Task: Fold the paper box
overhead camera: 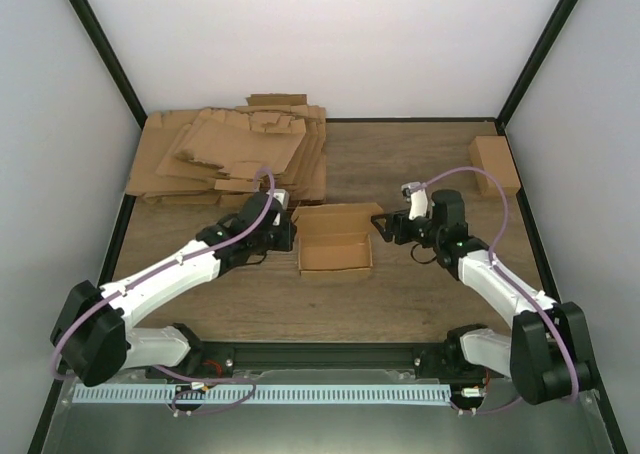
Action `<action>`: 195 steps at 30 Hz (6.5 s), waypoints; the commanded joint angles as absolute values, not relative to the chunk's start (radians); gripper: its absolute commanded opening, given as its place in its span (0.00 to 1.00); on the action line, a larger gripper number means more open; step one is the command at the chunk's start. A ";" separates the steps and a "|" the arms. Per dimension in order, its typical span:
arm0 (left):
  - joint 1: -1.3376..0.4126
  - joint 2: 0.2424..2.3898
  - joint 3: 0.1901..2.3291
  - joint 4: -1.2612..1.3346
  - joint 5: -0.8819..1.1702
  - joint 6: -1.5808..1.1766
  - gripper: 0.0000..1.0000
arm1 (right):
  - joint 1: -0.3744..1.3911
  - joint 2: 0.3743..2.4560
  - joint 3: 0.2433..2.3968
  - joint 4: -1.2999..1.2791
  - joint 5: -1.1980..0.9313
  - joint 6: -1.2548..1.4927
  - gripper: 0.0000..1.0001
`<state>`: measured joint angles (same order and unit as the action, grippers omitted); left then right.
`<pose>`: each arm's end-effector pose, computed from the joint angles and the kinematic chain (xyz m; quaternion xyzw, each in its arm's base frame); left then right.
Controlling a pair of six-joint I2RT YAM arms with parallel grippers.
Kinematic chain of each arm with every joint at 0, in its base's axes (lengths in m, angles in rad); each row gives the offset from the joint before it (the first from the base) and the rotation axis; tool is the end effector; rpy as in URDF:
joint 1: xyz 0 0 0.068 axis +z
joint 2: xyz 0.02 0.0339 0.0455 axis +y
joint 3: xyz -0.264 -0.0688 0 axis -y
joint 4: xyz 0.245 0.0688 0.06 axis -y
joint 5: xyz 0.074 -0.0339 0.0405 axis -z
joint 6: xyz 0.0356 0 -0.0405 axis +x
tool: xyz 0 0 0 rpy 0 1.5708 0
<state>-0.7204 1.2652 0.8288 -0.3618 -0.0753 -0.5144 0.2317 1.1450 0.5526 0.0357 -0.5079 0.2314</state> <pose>0.2005 -0.1724 0.2377 0.0811 0.9222 -0.1895 0.3272 0.2266 0.0713 0.2114 -0.1221 0.8461 0.3216 0.4071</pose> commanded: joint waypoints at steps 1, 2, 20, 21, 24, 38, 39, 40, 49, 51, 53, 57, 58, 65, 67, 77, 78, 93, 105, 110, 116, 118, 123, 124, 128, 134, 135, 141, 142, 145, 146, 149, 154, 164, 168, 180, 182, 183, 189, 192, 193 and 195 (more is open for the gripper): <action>-0.721 1.277 0.869 -0.350 -0.018 -0.528 0.25 | 0.229 1.167 0.609 0.024 -0.556 0.224 0.69; -0.722 1.278 0.871 -0.347 -0.008 -0.531 0.25 | 0.229 1.167 0.610 0.017 -0.559 0.224 0.68; -0.724 1.287 0.838 -0.278 0.114 -0.629 0.21 | 0.332 1.067 0.554 -0.073 -0.503 0.382 0.38; -0.724 1.289 0.834 -0.273 0.118 -0.635 0.21 | 0.344 1.068 0.553 -0.076 -0.497 0.394 0.37; -0.728 1.291 0.823 -0.261 0.125 -0.646 0.21 | 0.379 1.073 0.554 -0.083 -0.471 0.426 0.35; -0.751 1.287 0.771 -0.231 0.124 -0.679 0.21 | 0.434 1.063 0.526 -0.109 -0.418 0.493 0.30; -0.754 1.286 0.767 -0.236 0.119 -0.676 0.21 | 0.434 1.058 0.515 -0.112 -0.415 0.491 0.30; -0.756 1.282 0.759 -0.237 0.117 -0.674 0.21 | 0.435 1.051 0.504 -0.116 -0.414 0.491 0.30; -0.789 1.251 0.667 -0.232 0.114 -0.693 0.21 | 0.438 0.970 0.435 -0.190 -0.379 0.499 0.32; -0.794 1.238 0.655 -0.238 0.111 -0.693 0.22 | 0.437 0.950 0.425 -0.199 -0.390 0.497 0.34; -0.797 1.221 0.652 -0.249 0.107 -0.693 0.24 | 0.437 0.927 0.425 -0.213 -0.392 0.492 0.39; -0.801 1.174 0.655 -0.299 0.096 -0.693 0.32 | 0.438 0.880 0.434 -0.229 -0.441 0.494 0.51; -0.800 1.156 0.654 -0.316 0.089 -0.693 0.33 | 0.437 0.875 0.437 -0.235 -0.457 0.496 0.57; -0.801 0.992 0.622 -0.420 0.057 -0.749 0.36 | 0.437 0.809 0.456 -0.298 -0.541 0.528 0.71; -0.801 0.929 0.621 -0.462 0.043 -0.759 0.37 | 0.438 0.776 0.464 -0.326 -0.571 0.540 0.73; -0.751 0.781 0.797 -0.696 -0.041 -0.748 0.44 | 0.437 0.696 0.659 -0.570 -0.480 0.556 0.82; -0.733 0.782 0.813 -0.693 -0.025 -0.739 0.45 | 0.436 0.695 0.679 -0.583 -0.451 0.560 0.83; -0.522 1.088 0.828 -0.324 0.367 -0.893 1.00 | 0.431 1.004 0.866 -0.537 -0.162 0.875 0.85; -0.522 1.241 0.782 -0.169 0.433 -1.000 1.00 | 0.432 1.031 0.846 -0.497 -0.158 0.896 0.86; -0.524 1.283 0.780 -0.157 0.461 -1.012 1.00 | 0.432 1.036 0.851 -0.503 -0.196 0.893 0.86; -0.525 1.222 0.831 -0.268 0.396 -0.978 1.00 | 0.431 1.029 0.856 -0.514 -0.184 0.863 0.86; -0.525 1.183 0.852 -0.341 0.376 -0.943 1.00 | 0.432 1.021 0.861 -0.513 -0.178 0.849 0.86; -0.524 1.008 0.878 -0.466 0.319 -0.911 1.00 | 0.431 0.992 0.871 -0.526 -0.172 0.825 0.86; -0.524 0.978 0.886 -0.472 0.322 -0.911 1.00 | 0.431 0.985 0.873 -0.531 -0.168 0.819 0.86; -0.525 0.872 0.947 -0.485 0.350 -0.936 1.00 | 0.432 0.957 0.882 -0.565 -0.144 0.813 0.86; -0.524 0.781 1.001 -0.351 0.418 -1.089 1.00 | 0.428 0.939 0.881 -0.581 -0.114 0.822 0.86; -0.525 0.760 1.008 -0.324 0.426 -1.116 1.00 | 0.428 0.943 0.888 -0.587 -0.114 0.821 0.87; -0.525 0.784 1.110 -0.301 0.441 -1.109 1.00 | 0.423 0.941 0.921 -0.600 -0.077 0.814 0.87; -0.525 0.802 1.130 -0.328 0.422 -1.079 1.00 | 0.422 0.942 0.922 -0.598 -0.071 0.812 0.86; -0.523 0.810 1.162 -0.381 0.374 -1.044 1.00 | 0.415 0.951 0.926 -0.597 -0.071 0.802 0.87; -0.522 0.805 1.177 -0.415 0.337 -1.026 1.00 | 0.412 0.956 0.925 -0.595 -0.075 0.800 0.87; -0.516 0.802 1.236 -0.528 0.231 -0.964 1.00 | 0.407 0.963 0.918 -0.594 -0.098 0.793 0.87; -0.514 0.850 1.268 -0.648 0.219 -0.903 1.00 | 0.406 0.949 0.885 -0.572 -0.143 0.784 0.87; -0.514 0.848 0.908 -0.528 0.356 -0.983 1.00 | 0.406 0.868 0.847 -0.603 -0.102 0.738 0.88; -0.514 0.872 0.869 -0.530 0.355 -0.932 1.00 | 0.405 0.868 0.836 -0.606 -0.121 0.718 0.88; -0.514 0.901 0.838 -0.530 0.303 -0.864 1.00 | 0.404 0.864 0.883 -0.615 -0.041 0.716 0.87; -0.514 0.905 0.848 -0.548 0.300 -0.857 1.00 | 0.405 0.881 0.888 -0.614 -0.053 0.723 0.87; -0.514 0.904 0.851 -0.555 0.296 -0.857 1.00 | 0.405 0.889 0.888 -0.614 -0.064 0.727 0.87; -0.514 0.905 0.820 -0.525 0.301 -0.866 1.00 | 0.405 0.908 0.867 -0.581 -0.095 0.743 0.87; -0.513 0.912 0.793 -0.486 0.320 -0.875 1.00 | 0.404 0.944 0.879 -0.607 -0.109 0.735 0.87; -0.514 0.916 0.790 -0.477 0.323 -0.878 1.00 | 0.403 0.954 0.882 -0.613 -0.109 0.730 0.87; -0.513 0.925 0.783 -0.459 0.332 -0.880 1.00 | 0.399 0.968 0.886 -0.622 -0.107 0.720 0.87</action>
<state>-0.5167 0.9131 0.8005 -0.5152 0.3073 -0.8806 0.4080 0.9421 0.8383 -0.6033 -0.1001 0.7334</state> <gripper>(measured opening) 0.999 0.869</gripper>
